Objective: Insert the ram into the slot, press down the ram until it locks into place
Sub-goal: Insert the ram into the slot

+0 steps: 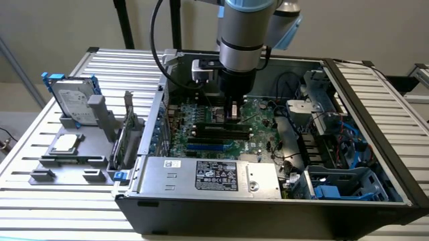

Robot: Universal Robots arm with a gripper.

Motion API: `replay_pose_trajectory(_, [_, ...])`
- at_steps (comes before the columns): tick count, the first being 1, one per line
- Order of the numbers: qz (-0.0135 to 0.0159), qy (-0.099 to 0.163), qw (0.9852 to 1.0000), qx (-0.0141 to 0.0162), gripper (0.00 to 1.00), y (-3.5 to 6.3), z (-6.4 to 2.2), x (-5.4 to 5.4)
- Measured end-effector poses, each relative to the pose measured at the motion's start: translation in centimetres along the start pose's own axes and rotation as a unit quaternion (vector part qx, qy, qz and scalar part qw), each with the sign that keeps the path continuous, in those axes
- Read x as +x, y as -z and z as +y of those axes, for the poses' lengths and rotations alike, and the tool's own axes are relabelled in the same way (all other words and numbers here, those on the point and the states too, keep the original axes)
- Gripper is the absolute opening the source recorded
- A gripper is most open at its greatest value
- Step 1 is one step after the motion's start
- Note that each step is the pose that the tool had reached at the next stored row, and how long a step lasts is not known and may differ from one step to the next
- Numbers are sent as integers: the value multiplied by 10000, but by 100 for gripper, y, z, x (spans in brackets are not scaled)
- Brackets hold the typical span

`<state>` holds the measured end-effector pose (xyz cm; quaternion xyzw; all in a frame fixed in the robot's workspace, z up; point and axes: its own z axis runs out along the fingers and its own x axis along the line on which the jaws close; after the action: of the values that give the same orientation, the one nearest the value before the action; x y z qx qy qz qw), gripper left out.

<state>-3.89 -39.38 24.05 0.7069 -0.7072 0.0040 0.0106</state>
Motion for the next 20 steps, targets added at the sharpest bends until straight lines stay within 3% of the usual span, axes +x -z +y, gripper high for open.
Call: replay_pose_trajectory(20, [1, -11, 10000, -1, 13, -67, 0, -1])
